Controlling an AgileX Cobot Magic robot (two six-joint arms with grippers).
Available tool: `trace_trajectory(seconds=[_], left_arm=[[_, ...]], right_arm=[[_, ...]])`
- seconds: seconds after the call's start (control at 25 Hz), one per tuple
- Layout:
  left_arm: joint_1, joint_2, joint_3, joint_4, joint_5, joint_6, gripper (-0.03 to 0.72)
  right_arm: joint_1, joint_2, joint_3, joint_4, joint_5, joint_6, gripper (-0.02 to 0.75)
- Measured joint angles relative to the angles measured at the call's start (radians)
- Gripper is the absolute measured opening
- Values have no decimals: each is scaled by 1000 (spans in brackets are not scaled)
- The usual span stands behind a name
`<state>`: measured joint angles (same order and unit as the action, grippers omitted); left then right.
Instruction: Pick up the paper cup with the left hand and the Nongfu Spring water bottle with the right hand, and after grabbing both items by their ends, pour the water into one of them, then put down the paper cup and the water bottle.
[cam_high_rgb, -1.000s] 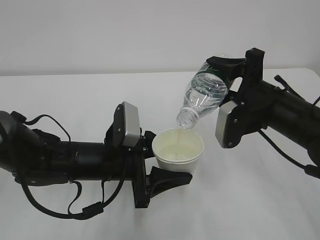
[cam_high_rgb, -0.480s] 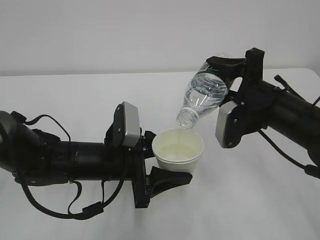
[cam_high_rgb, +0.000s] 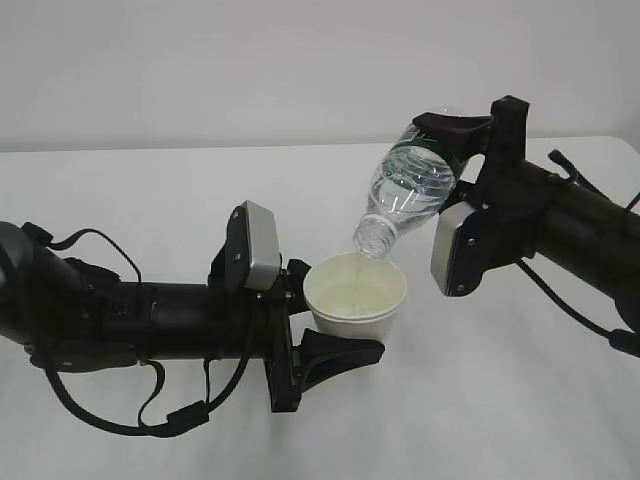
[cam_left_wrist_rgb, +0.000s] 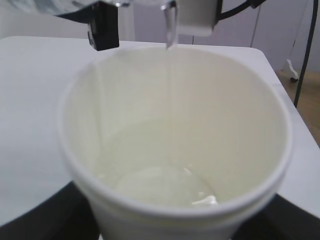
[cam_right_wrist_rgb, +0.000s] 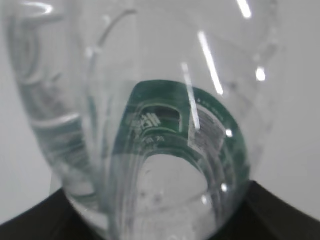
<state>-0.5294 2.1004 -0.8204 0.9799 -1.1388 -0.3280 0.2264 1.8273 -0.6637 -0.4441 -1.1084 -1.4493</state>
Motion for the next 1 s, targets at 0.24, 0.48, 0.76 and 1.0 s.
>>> trace_trajectory(seconds=[0.24,0.48,0.76,1.0], left_arm=[[0,0,0,-2,0,0,483],[0,0,0,-2,0,0,483],[0,0,0,-2,0,0,483],[0,0,0,-2,0,0,483]], right_arm=[[0,0,0,0,0,0,456],[0,0,0,0,0,0,456],[0,0,0,0,0,0,456],[0,0,0,0,0,0,456]])
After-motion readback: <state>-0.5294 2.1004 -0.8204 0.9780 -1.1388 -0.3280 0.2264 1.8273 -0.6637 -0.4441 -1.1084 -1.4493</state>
